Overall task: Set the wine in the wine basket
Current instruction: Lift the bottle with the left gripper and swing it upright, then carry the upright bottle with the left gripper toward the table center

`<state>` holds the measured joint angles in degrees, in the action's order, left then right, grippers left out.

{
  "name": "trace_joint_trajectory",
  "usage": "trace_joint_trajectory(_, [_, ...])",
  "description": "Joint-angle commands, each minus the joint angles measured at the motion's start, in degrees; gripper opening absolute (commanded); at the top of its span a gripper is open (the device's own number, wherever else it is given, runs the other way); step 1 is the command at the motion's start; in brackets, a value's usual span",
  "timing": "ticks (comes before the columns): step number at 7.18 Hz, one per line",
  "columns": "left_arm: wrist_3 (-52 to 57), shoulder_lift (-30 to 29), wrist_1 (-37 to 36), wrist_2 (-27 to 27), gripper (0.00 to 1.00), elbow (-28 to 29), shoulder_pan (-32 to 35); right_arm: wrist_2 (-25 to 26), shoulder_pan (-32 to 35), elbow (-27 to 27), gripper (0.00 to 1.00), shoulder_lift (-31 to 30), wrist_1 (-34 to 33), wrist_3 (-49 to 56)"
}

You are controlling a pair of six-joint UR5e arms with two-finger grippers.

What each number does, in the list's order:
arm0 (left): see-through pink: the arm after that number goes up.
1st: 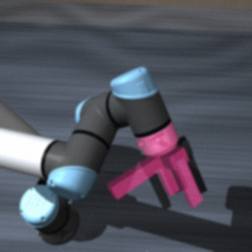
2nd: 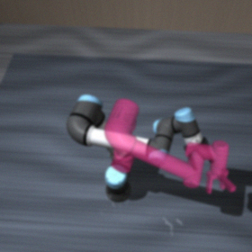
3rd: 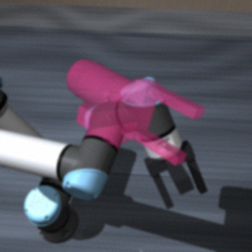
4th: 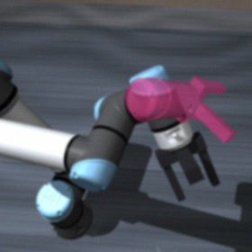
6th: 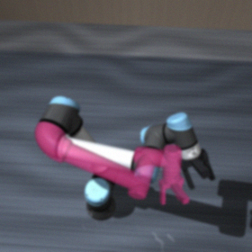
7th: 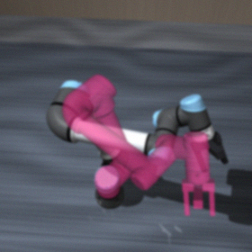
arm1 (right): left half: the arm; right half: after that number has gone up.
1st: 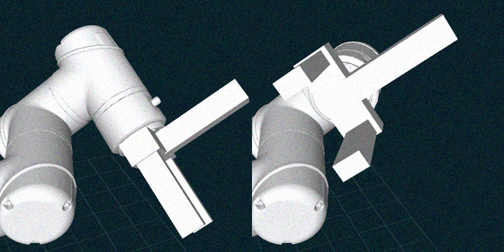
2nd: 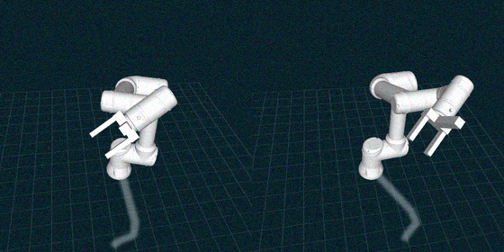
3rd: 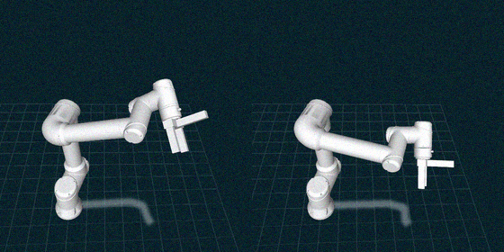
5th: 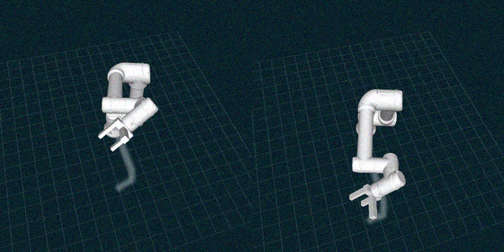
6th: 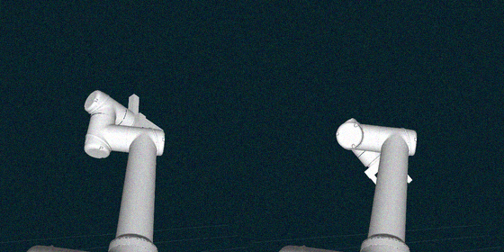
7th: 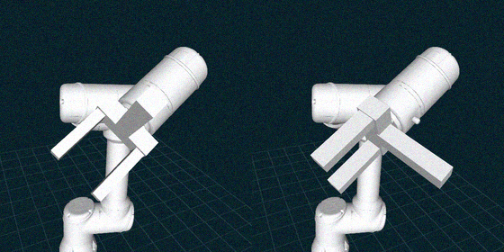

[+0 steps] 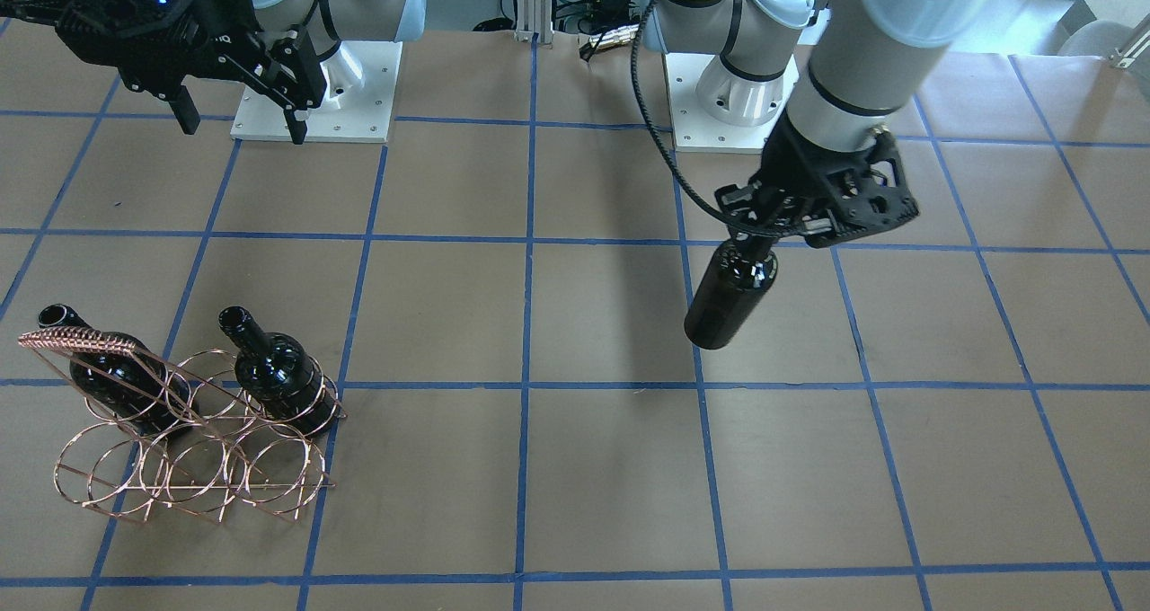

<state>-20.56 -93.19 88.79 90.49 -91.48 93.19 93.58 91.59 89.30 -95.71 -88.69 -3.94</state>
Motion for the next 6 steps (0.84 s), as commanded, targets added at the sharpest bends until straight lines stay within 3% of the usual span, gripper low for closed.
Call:
trace_joint_trajectory(1, [-8.1,2.7,-0.3,0.9,0.0,-5.1,7.8,0.0,0.0,0.0,1.0,0.0,0.0,0.1])
trace_joint_trajectory(4, [-17.7,3.4,-13.4,0.9,0.0,-13.2,14.1,0.3,0.0,0.0,1.0,-0.1,0.4,-0.1])
trace_joint_trajectory(6, [-17.1,4.2,-13.1,0.9,0.0,-14.2,15.0,0.1,0.0,0.0,1.0,0.0,0.3,-0.2])
